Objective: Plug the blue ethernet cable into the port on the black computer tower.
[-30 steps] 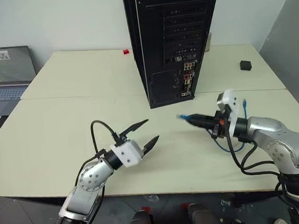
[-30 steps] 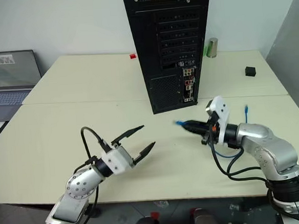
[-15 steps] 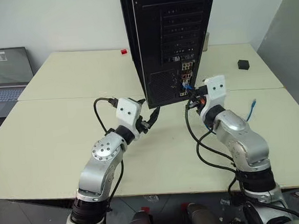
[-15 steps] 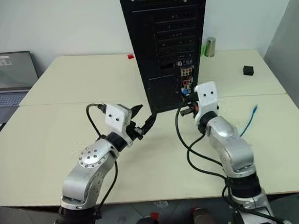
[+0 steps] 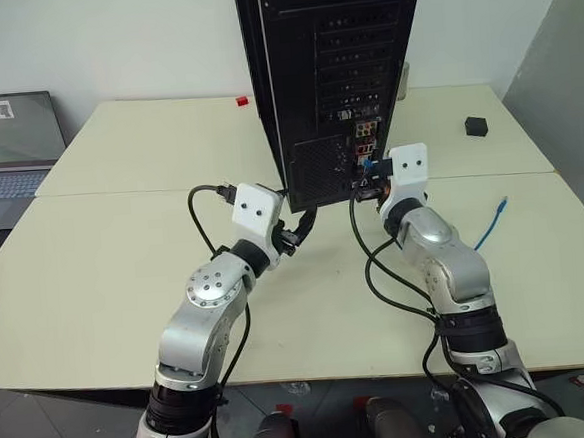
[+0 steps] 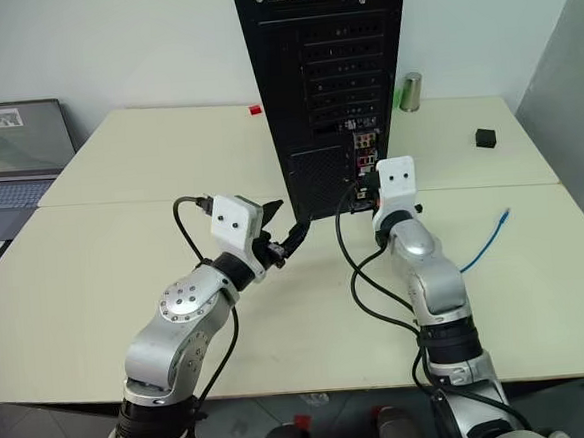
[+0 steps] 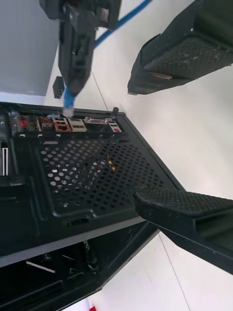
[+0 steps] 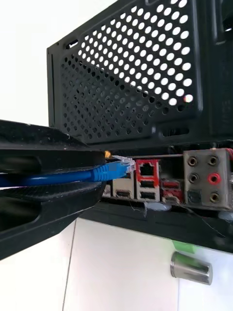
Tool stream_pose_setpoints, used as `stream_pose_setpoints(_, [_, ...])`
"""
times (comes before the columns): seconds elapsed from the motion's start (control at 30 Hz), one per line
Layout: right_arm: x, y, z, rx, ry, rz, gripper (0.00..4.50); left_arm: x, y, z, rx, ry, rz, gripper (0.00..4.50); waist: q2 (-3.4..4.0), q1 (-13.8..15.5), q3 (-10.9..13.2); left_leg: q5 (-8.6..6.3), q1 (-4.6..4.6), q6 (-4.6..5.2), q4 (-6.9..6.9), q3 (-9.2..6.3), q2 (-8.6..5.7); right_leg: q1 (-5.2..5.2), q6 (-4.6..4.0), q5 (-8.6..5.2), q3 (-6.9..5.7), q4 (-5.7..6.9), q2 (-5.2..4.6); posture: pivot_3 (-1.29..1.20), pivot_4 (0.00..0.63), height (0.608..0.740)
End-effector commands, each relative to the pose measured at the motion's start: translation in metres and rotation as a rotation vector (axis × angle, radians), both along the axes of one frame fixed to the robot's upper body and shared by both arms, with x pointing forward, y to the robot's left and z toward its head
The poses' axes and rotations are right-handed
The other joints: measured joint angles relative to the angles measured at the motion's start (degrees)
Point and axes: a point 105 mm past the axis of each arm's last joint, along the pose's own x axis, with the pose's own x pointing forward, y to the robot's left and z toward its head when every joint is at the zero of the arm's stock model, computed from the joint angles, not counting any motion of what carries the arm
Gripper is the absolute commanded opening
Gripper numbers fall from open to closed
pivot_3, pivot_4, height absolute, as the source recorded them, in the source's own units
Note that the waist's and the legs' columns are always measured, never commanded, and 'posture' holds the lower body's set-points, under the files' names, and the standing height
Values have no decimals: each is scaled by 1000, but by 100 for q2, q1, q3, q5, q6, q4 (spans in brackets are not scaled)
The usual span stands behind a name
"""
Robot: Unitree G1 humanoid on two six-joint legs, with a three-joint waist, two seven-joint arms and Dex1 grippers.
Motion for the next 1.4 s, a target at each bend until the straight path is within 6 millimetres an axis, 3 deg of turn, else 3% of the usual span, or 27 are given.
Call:
stream_pose_setpoints(0.03, [3,-2,22,24,-81,-23,0,-4,-1,18,-17,-65,-5,3136,0,0,0,0,0,0,0,0,0,-1,0,0,1,0,0,0,150,740])
stream_pose_setpoints(1.4, [13,6,25,71,-77,-8,0,-3,8,14,-5,-61,29,3136,1,-1,1,0,-3,0,-4,-2,0,-3,0,0,2,-4,-2,0,150,740])
